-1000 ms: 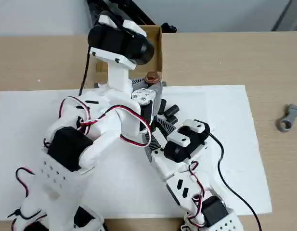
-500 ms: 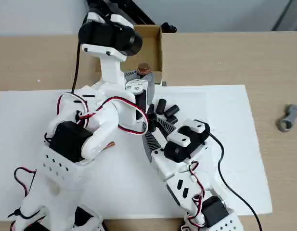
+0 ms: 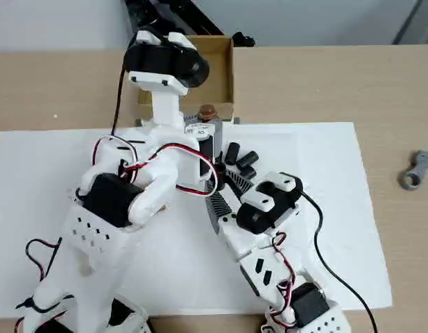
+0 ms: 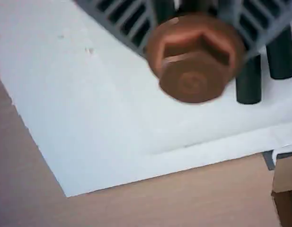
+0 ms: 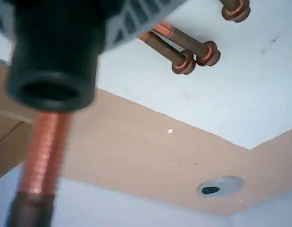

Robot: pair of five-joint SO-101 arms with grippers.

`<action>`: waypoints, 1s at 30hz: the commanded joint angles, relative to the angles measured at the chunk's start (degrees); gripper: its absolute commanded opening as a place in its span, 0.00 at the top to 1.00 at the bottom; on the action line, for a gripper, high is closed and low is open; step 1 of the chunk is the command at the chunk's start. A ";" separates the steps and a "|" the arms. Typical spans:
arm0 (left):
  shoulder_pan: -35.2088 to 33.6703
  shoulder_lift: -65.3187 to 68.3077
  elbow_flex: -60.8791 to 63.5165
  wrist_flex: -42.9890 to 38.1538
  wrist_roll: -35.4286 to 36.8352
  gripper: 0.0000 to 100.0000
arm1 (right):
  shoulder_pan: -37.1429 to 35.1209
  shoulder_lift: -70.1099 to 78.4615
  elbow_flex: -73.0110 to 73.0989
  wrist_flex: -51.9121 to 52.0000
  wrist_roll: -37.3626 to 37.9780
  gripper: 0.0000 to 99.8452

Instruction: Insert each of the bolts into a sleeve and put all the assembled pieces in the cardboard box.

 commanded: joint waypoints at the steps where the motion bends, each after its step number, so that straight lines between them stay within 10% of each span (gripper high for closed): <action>1: 0.18 -0.79 -1.10 -1.58 0.62 1.00 | -0.48 -1.10 -2.02 -0.84 -0.18 1.00; 30: 4.04 -0.70 -6.46 4.66 2.02 1.00 | -0.48 -0.75 -1.93 -0.84 -0.44 1.00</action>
